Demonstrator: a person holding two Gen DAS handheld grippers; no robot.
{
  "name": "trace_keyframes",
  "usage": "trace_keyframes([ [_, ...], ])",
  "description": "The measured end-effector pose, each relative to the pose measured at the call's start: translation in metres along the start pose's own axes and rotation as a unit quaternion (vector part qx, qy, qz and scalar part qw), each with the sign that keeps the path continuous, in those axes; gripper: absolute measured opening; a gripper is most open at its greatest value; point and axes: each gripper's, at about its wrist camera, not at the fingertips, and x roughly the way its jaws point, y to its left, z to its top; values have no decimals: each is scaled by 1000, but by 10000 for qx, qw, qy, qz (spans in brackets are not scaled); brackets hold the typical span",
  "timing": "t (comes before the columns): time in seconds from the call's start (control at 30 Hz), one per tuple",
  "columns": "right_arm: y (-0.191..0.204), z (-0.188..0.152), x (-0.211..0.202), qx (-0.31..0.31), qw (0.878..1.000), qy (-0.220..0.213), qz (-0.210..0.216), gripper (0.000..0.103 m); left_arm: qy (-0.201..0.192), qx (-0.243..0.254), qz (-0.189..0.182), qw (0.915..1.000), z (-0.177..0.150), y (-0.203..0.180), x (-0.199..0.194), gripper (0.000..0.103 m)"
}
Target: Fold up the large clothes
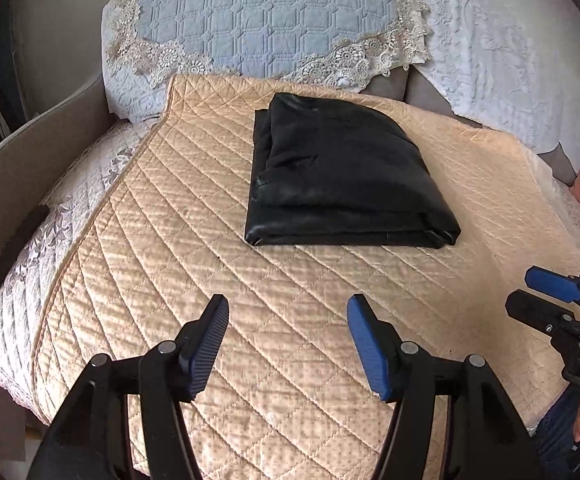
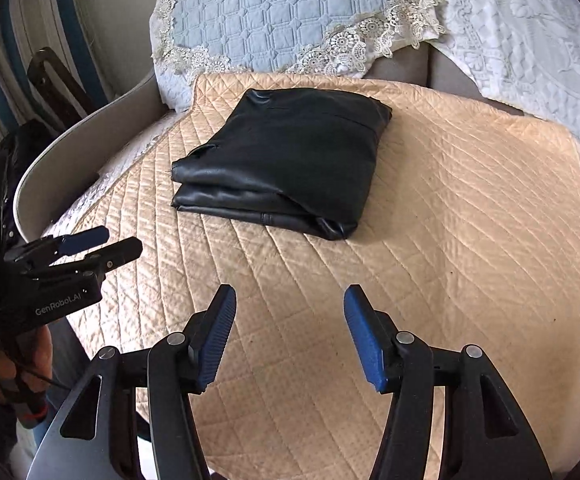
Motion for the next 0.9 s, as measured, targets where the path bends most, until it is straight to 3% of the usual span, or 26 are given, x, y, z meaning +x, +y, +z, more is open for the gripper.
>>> trace_keyframes([
  [0.9, 7, -4, -2, -70, 10000, 18, 56, 57, 80, -89, -209, 9997, -7, -8, -8, 64],
])
